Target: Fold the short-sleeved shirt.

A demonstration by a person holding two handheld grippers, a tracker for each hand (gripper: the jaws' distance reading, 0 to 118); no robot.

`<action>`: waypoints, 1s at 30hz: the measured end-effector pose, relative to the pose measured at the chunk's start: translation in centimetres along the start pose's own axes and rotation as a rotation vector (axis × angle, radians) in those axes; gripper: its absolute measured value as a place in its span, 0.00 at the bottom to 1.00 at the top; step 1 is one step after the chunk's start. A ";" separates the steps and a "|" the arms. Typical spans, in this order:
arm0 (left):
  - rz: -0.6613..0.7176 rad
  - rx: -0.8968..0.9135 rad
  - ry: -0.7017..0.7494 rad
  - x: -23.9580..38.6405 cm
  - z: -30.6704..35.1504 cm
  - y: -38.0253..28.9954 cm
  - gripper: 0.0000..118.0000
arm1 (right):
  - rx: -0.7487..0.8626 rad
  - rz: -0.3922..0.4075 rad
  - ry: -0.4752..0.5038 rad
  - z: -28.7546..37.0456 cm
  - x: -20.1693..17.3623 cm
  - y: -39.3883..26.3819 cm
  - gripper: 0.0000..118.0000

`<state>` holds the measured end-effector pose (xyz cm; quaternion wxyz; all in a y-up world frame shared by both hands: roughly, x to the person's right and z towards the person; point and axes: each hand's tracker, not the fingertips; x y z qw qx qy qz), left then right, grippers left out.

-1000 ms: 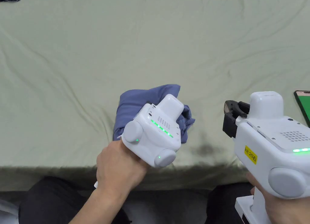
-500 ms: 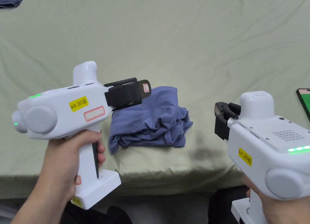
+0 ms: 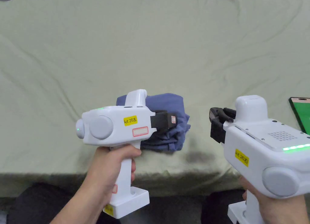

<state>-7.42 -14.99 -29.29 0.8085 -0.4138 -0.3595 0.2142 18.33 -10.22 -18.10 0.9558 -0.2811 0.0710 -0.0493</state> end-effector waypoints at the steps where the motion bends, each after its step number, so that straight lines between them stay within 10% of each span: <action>1: -0.009 0.020 0.001 0.1 1.2 0.2 0.04 | -0.005 0.002 0.014 -0.4 -0.4 0.2 0.00; 8: 0.068 0.257 0.065 -4.2 10.9 -0.3 0.04 | -0.084 -0.128 0.233 -6.7 -3.2 0.6 0.00; 13: 0.274 0.263 0.002 -9.5 12.7 -2.5 0.97 | -0.156 -0.278 0.348 -10.7 -1.7 -1.4 0.00; 18: 0.429 0.173 -0.182 -12.1 9.0 -3.7 0.97 | -0.198 -0.409 0.346 -11.6 1.0 -3.8 0.00; 24: 0.541 0.098 -0.400 -12.8 0.6 -3.7 0.97 | -0.186 -0.329 0.333 -11.5 0.3 -3.1 0.00; 26: 0.556 0.124 -0.290 -12.6 0.1 -3.0 0.82 | -0.177 -0.323 0.325 -11.4 0.3 -3.1 0.00; 28: 0.545 0.118 -0.188 -12.4 0.7 -2.9 0.38 | -0.159 -0.333 0.319 -10.7 0.5 -2.8 0.00; 30: 0.553 0.119 -0.236 -12.7 2.2 -2.7 0.38 | -0.142 -0.328 0.333 -9.8 0.4 -2.2 0.00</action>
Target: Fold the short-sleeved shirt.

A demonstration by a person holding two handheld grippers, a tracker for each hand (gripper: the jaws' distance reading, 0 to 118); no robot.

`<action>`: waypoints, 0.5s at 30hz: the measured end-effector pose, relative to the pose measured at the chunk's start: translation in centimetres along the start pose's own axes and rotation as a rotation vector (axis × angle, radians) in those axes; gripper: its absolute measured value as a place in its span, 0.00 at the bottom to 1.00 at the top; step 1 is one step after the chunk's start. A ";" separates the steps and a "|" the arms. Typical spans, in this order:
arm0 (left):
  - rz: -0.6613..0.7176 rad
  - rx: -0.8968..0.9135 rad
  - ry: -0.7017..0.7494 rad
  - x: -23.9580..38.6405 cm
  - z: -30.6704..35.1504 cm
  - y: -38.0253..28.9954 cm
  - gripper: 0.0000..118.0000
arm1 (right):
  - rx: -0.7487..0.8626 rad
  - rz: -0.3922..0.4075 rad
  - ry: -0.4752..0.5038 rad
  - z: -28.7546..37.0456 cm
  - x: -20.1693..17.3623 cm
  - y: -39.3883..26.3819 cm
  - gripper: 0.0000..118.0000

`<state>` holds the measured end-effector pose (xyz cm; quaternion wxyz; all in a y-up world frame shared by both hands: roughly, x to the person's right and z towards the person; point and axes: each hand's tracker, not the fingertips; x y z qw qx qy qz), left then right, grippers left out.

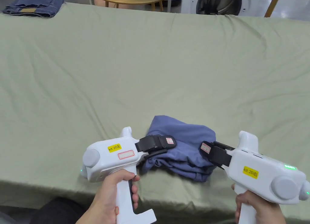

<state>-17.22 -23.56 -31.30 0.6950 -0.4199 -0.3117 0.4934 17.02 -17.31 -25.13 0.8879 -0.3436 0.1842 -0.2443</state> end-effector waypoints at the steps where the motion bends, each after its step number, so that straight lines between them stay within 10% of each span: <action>1: -0.054 0.016 0.038 -0.2 0.9 0.9 0.38 | 0.012 0.023 -0.004 0.4 -0.5 0.2 0.00; 15: -0.189 0.158 0.306 -4.3 28.3 18.7 0.38 | -0.007 0.152 -0.035 -2.0 -8.2 0.4 0.00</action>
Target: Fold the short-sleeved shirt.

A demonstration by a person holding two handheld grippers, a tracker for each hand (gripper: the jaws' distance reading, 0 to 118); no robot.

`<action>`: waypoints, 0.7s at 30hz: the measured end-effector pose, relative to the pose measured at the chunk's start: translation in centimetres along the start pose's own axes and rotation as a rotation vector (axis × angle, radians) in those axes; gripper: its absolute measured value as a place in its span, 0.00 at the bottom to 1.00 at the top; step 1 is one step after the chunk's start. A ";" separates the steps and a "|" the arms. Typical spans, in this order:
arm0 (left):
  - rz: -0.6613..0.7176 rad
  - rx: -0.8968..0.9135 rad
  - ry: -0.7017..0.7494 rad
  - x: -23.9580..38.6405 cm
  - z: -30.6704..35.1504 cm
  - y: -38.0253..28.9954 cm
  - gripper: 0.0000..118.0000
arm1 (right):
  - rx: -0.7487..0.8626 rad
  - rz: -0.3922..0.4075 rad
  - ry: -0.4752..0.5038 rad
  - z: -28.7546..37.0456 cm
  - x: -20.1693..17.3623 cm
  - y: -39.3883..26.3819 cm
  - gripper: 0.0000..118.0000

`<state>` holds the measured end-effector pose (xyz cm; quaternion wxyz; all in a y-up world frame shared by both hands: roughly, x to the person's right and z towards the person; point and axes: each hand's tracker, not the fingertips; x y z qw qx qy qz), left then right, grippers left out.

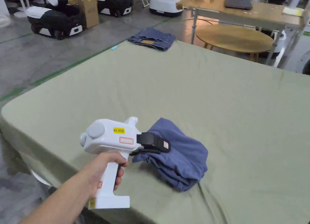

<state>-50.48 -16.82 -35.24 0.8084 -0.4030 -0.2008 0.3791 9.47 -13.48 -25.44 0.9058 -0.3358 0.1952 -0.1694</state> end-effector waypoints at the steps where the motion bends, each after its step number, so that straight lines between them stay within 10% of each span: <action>1: -0.027 0.019 0.041 -1.4 1.9 1.6 0.38 | -0.014 0.011 0.006 -0.4 -0.8 -0.1 0.00; 12: 0.093 0.045 -0.001 -9.9 7.2 4.4 0.38 | -0.091 0.065 -0.024 -3.5 -4.3 -0.3 0.00; 15: -0.020 0.063 0.032 -10.9 9.4 5.3 0.80 | -0.083 0.075 -0.019 -3.4 -5.0 -0.1 0.00; 21: 0.065 0.242 0.126 -13.1 17.5 5.8 0.82 | -0.074 0.091 -0.006 -3.4 -5.3 0.0 0.00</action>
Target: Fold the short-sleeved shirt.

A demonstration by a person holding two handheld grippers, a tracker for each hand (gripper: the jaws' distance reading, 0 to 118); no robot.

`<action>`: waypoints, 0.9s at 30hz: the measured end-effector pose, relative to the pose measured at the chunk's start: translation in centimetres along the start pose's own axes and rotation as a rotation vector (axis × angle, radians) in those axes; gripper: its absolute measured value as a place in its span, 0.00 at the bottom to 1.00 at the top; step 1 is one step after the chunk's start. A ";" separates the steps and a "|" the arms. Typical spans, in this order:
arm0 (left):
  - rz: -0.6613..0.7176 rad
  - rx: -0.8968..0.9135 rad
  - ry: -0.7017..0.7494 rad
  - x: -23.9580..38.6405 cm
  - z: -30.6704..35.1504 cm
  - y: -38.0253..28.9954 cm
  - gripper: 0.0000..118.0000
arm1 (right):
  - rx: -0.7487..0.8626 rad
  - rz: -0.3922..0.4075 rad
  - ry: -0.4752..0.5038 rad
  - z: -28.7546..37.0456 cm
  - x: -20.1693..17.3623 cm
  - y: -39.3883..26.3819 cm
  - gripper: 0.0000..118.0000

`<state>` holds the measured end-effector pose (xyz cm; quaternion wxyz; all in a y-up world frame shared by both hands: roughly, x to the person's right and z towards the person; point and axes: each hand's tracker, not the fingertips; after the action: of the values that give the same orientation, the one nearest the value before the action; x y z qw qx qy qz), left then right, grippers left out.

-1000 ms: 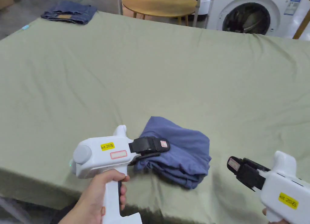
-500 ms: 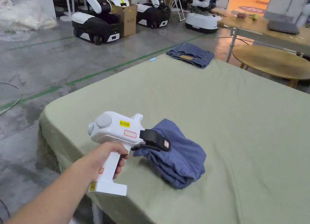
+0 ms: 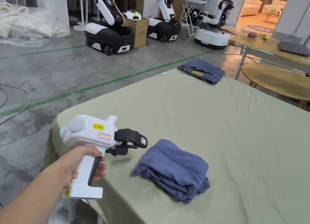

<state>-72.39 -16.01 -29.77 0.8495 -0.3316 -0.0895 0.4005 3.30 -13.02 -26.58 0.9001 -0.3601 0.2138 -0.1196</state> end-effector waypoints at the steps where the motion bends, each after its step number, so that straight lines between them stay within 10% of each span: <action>1: 0.016 0.037 0.018 0.7 1.5 -0.5 0.82 | 0.002 -0.003 0.004 0.1 0.1 -0.1 0.00; 3: 0.012 0.083 0.048 1.0 3.3 -0.9 0.81 | 0.006 -0.007 0.015 0.3 0.2 -0.2 0.00; 7: -0.053 0.115 0.179 2.4 3.4 -1.1 0.00 | 0.024 0.000 0.027 1.5 0.8 0.0 0.00; 18: -0.722 0.428 0.239 35.9 -5.4 -11.5 0.00 | 0.332 0.134 -0.235 10.7 3.1 9.2 0.00; 27: -0.965 0.504 0.088 58.2 -11.2 -19.6 0.00 | 0.595 0.250 -0.399 18.6 1.8 19.1 0.00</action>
<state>-16.91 12.51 -32.50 0.9929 -0.0555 -0.0971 -0.0399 14.83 10.98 -28.40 0.9970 -0.0704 0.0324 0.0068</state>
